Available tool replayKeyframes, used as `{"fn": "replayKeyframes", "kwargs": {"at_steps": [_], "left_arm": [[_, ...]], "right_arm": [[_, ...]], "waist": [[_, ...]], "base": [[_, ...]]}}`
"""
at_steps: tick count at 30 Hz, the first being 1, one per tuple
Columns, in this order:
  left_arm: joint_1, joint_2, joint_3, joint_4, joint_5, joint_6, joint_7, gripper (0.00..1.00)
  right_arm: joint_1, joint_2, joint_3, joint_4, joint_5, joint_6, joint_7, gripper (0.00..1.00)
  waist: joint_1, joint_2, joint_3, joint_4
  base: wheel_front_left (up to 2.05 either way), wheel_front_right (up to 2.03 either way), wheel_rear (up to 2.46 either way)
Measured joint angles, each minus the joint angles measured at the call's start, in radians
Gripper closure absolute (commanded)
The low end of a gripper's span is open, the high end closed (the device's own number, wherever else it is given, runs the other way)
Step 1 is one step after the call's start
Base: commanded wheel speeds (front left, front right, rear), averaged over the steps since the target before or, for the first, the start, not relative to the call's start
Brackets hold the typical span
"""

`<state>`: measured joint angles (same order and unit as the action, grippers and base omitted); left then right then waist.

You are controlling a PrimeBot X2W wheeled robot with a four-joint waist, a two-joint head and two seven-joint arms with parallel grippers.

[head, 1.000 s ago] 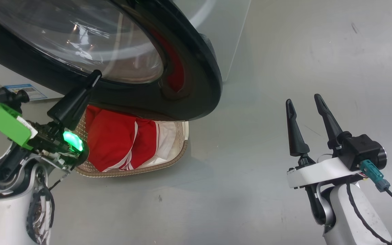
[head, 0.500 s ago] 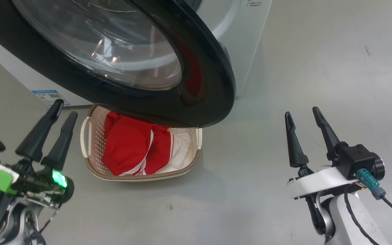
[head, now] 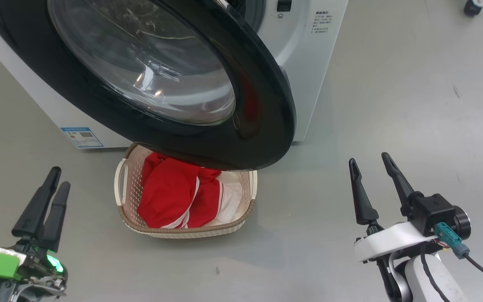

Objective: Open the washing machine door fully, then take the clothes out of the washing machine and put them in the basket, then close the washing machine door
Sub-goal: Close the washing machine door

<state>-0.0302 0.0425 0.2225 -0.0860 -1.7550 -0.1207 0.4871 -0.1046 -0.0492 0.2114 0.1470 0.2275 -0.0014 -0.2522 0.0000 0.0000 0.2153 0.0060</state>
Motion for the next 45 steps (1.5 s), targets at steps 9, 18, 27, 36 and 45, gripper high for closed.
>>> {"fn": "replayKeyframes", "kwargs": {"at_steps": [9, 18, 27, 36, 45], "left_arm": [[0.036, -0.001, -0.057, -0.126, 0.372, 0.000, -0.178, 0.00], [0.037, 0.047, -0.122, -0.222, 0.710, 0.000, -0.346, 0.00], [0.111, 0.107, -0.169, -0.198, 1.104, 0.002, -0.475, 0.00], [0.179, 0.094, -0.246, -0.112, 1.284, 0.081, -0.533, 0.00], [0.221, 0.067, -0.300, -0.035, 1.368, 0.134, -0.572, 0.00]], "right_arm": [[0.031, 0.001, -0.004, 0.003, -0.011, 0.000, 0.000, 0.00], [0.032, 0.000, -0.002, -0.007, -0.030, 0.000, 0.000, 0.00], [0.050, 0.001, -0.013, -0.013, -0.036, -0.001, 0.000, 0.00], [0.091, 0.001, -0.026, -0.012, -0.036, -0.003, 0.000, 0.00], [0.134, 0.002, -0.024, 0.000, -0.036, -0.010, 0.000, 0.00]], "waist": [[0.0000, 0.0000, -0.051, 0.007], [0.0000, 0.0000, -0.074, -0.003], [0.0000, 0.0000, -0.098, -0.014], [0.0000, 0.0000, -0.120, -0.024], [0.0000, 0.0000, -0.146, -0.027]], "base": [[0.00, 0.00, 0.00], [0.00, 0.00, 0.00], [0.00, 0.00, 0.00], [0.00, 0.00, 0.00], [0.00, 0.00, 0.00]]}}
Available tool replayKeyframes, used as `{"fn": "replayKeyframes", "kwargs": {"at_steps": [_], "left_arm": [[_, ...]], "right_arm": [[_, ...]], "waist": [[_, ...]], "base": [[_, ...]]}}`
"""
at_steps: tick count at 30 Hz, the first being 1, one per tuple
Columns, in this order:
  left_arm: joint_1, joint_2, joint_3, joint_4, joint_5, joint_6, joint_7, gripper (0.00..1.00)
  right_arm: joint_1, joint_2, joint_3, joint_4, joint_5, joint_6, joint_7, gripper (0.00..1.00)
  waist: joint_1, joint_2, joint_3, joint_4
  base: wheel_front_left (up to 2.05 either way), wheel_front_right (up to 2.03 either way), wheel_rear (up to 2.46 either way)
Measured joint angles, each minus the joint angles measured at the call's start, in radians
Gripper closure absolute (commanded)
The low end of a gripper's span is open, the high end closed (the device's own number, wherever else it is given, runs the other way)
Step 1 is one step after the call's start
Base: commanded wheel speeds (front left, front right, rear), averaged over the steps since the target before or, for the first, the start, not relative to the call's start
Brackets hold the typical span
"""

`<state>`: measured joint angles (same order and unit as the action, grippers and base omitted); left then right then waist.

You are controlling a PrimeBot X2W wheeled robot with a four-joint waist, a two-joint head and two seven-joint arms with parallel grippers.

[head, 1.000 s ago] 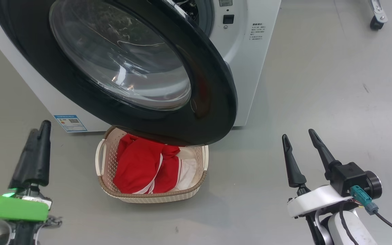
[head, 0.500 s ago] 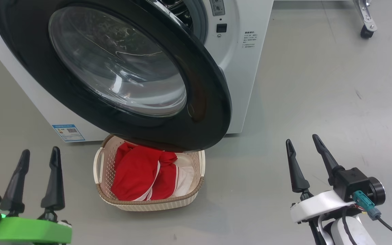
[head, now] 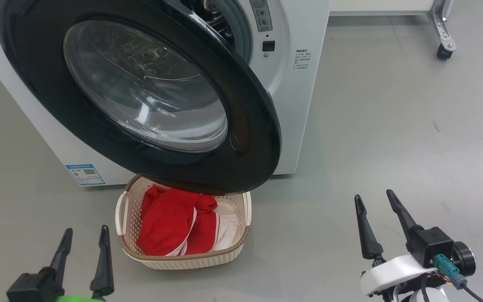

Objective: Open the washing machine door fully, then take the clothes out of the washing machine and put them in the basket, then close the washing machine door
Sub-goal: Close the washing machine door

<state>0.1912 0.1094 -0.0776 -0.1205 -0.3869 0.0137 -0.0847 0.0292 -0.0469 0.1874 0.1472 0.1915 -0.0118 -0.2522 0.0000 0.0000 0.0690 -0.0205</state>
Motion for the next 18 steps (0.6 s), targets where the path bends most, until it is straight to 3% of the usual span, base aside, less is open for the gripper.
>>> {"fn": "replayKeyframes", "kwargs": {"at_steps": [18], "left_arm": [[0.014, -0.021, -0.029, 0.064, 0.038, 0.043, -0.050, 0.00]], "right_arm": [[0.022, 0.002, 0.001, 0.007, 0.003, -0.001, 0.000, 0.00]], "waist": [[0.0000, 0.0000, -0.023, -0.001]], "base": [[0.00, 0.00, 0.00]]}}
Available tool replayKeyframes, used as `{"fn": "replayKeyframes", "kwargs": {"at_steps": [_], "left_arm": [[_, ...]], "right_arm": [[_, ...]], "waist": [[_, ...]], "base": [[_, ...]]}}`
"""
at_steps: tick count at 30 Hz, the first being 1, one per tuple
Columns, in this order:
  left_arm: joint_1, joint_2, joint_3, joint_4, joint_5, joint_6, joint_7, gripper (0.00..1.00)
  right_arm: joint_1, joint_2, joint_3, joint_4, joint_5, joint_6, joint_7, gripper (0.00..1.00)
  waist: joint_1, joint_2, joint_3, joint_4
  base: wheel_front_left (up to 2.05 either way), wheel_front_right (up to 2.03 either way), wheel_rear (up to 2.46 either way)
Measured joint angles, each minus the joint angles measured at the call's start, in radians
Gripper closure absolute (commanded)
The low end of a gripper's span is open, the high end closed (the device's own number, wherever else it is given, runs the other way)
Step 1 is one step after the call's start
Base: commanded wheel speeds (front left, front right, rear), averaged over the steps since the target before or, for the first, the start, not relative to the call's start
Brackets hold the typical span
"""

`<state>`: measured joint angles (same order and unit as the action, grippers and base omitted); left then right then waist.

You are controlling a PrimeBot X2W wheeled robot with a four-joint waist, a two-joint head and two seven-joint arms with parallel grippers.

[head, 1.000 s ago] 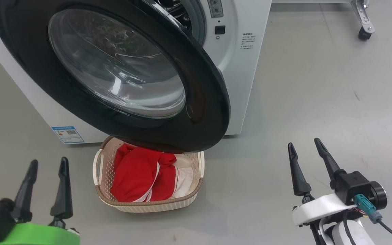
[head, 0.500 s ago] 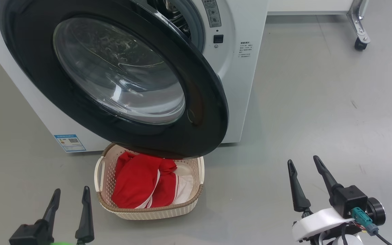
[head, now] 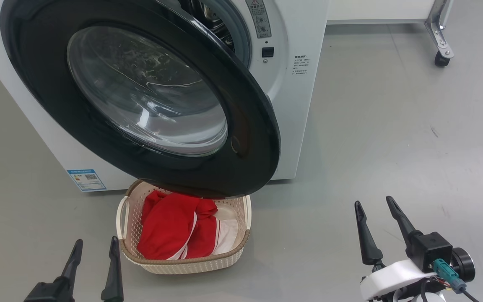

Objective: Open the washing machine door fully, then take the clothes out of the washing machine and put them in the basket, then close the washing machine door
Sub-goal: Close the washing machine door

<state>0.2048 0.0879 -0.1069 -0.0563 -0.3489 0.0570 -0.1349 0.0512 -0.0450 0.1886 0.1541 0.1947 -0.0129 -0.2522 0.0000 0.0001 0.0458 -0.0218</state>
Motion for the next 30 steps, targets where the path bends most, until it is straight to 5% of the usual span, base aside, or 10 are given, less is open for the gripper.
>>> {"fn": "replayKeyframes", "kwargs": {"at_steps": [18, 20, 21, 30], "left_arm": [[-0.001, -0.007, -0.015, 0.027, 0.017, 0.018, -0.025, 0.00], [-0.001, -0.007, -0.017, 0.029, 0.018, 0.018, -0.025, 0.00], [-0.001, -0.007, -0.018, 0.031, 0.018, 0.018, -0.026, 0.00], [-0.006, -0.009, -0.026, 0.044, 0.028, 0.021, -0.035, 0.00]], "right_arm": [[0.000, 0.000, 0.001, -0.002, 0.000, 0.000, 0.000, 0.02], [0.000, 0.000, 0.001, -0.002, 0.006, 0.000, 0.000, 0.79], [0.000, 0.000, 0.000, -0.002, 0.007, 0.000, 0.000, 1.00], [0.000, 0.000, -0.006, -0.003, 0.012, 0.000, 0.000, 1.00]], "waist": [[0.0000, 0.0000, 0.005, -0.001], [0.0000, 0.0000, 0.006, -0.001], [0.0000, 0.0000, 0.006, -0.001], [0.0000, 0.0000, 0.004, 0.006]], "base": [[0.00, 0.00, 0.00], [0.00, 0.00, 0.00], [0.00, 0.00, 0.00], [0.00, 0.00, 0.00]]}}
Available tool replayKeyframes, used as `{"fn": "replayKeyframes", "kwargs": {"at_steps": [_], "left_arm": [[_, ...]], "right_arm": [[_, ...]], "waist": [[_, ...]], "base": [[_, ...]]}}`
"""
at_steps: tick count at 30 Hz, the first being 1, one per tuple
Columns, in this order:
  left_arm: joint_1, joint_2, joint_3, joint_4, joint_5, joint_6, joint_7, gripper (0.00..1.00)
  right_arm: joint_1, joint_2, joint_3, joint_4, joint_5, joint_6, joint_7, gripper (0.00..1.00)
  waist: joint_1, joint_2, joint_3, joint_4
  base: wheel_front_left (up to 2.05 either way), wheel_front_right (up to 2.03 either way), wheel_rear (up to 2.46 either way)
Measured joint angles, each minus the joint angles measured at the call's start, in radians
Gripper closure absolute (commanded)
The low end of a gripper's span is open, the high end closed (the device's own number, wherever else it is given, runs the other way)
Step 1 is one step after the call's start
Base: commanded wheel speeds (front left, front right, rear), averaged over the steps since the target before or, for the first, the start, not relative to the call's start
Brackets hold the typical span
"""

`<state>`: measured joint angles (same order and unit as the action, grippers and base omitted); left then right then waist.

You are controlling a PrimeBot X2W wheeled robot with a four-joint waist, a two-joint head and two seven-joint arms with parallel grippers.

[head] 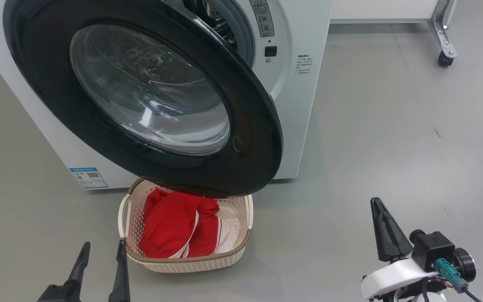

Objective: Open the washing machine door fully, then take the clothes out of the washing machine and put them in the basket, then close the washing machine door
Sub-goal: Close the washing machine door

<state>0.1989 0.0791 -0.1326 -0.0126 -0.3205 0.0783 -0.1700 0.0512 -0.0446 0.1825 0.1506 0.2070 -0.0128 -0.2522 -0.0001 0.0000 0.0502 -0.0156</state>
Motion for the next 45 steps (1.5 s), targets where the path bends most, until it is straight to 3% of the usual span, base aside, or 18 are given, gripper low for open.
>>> {"fn": "replayKeyframes", "kwargs": {"at_steps": [8, 15, 24, 45], "left_arm": [[-0.012, -0.002, -0.015, 0.000, 0.006, 0.000, -0.008, 0.00], [-0.029, -0.005, -0.028, -0.001, 0.006, 0.000, -0.009, 0.00], [-0.068, -0.006, -0.041, -0.007, 0.015, -0.001, -0.017, 0.00], [-0.139, -0.016, -0.061, -0.006, 0.016, -0.004, -0.040, 0.00]], "right_arm": [[-0.004, 0.000, 0.026, 0.000, 0.001, 0.016, 0.000, 1.00], [-0.081, -0.001, 0.096, 0.008, -0.016, 0.073, 0.000, 1.00], [-0.194, -0.005, 0.184, 0.057, -0.032, 0.107, 0.011, 1.00], [-0.403, -0.015, 0.175, 0.259, -0.032, 0.117, 0.037, 1.00]], "waist": [[0.0000, 0.0000, -0.001, 0.018], [0.0000, 0.0000, 0.012, 0.050], [0.0000, 0.0000, 0.044, 0.094], [0.0000, 0.0000, 0.147, 0.214]], "base": [[0.00, 0.00, 0.00], [0.00, 0.00, 0.00], [0.00, 0.00, 0.00], [0.00, 0.00, 0.00]]}}
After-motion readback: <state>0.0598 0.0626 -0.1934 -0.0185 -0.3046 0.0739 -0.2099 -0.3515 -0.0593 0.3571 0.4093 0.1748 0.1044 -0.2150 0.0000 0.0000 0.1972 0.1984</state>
